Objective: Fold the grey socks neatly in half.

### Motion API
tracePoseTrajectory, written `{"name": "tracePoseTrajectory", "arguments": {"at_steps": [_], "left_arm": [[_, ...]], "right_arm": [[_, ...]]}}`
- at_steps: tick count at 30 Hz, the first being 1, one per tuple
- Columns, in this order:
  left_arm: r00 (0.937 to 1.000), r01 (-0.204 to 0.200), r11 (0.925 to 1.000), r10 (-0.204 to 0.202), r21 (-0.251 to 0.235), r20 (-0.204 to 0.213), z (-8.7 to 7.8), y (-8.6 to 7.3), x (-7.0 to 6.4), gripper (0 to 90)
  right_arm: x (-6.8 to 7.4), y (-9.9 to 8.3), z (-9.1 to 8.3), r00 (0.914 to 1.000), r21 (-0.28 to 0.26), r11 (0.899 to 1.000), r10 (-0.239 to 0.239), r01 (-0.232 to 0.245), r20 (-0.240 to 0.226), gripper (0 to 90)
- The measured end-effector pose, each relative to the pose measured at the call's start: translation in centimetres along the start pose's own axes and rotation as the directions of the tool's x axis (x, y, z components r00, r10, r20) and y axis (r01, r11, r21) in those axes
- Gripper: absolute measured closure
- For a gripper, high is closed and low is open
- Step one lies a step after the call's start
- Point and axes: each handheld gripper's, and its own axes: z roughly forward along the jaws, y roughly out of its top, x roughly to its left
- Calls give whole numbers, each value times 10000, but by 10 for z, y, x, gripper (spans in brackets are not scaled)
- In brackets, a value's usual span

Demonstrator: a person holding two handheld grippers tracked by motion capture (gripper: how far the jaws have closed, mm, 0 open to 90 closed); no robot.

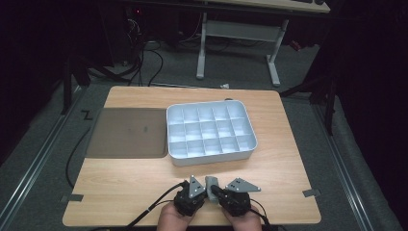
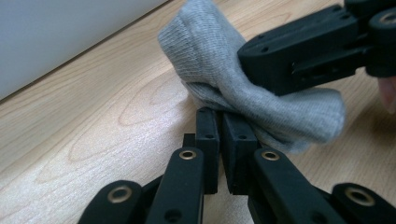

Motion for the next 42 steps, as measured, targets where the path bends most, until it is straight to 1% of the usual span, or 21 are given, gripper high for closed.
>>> {"name": "tracePoseTrajectory", "arguments": {"at_steps": [3,5,8,10,13,15,18,22,24,27,29,31,34,37,42], "left_arm": [[10000,-80,10000,80,11,-47,-1,-1,0,870],[10000,-75,10000,75,41,-5,-1,-1,2,870],[10000,-73,10000,73,43,-21,-2,-1,2,868],[10000,-1,10000,1,63,44,-3,-1,4,854],[9998,182,9998,-182,67,49,-6,-2,8,810],[9995,325,9993,-325,-208,-14,-11,-3,11,812],[9995,301,9968,-311,-745,-115,-20,-1,11,838],[9996,274,9880,-275,-1522,16,-28,4,4,869],[9996,269,9839,-258,-1767,86,-28,6,0,882],[9999,168,9807,-158,-1946,66,-26,8,-3,900],[9995,296,9799,-273,-1975,144,-23,8,-4,900],[9995,306,9800,-275,-1966,185,-20,7,-5,900],[9995,318,9826,-299,-1828,133,-15,5,-6,900],[9999,133,9850,-132,-1721,17,-11,2,-7,900],[9999,129,9870,-135,-1599,-27,-9,1,-7,900]], "right_arm": [[1,-2,2,10000,55,10000,-84,84,37,900],[1,-4,4,9999,133,9999,-95,94,97,900],[3,-5,5,9994,153,9996,-256,253,223,900],[3,-6,6,9987,154,9990,-419,414,305,900],[2,-6,6,9986,150,9989,-446,442,281,900],[3,-7,6,9985,131,9988,-469,466,293,900],[3,-7,6,9982,125,9986,-517,514,295,900],[2,-7,6,9986,85,9988,-478,476,225,900],[2,-7,6,9989,94,9991,-420,418,198,900],[1,-8,6,9993,81,9994,-329,328,148,900],[0,-8,6,9994,65,9994,-338,337,119,900],[0,-8,6,9996,29,9996,-276,276,54,900],[-2,-9,6,9999,27,9999,-138,138,-25,900],[-2,-9,6,9999,24,10000,-94,94,-65,900],[-3,-9,6,9999,29,10000,-16,16,-121,900]]}}
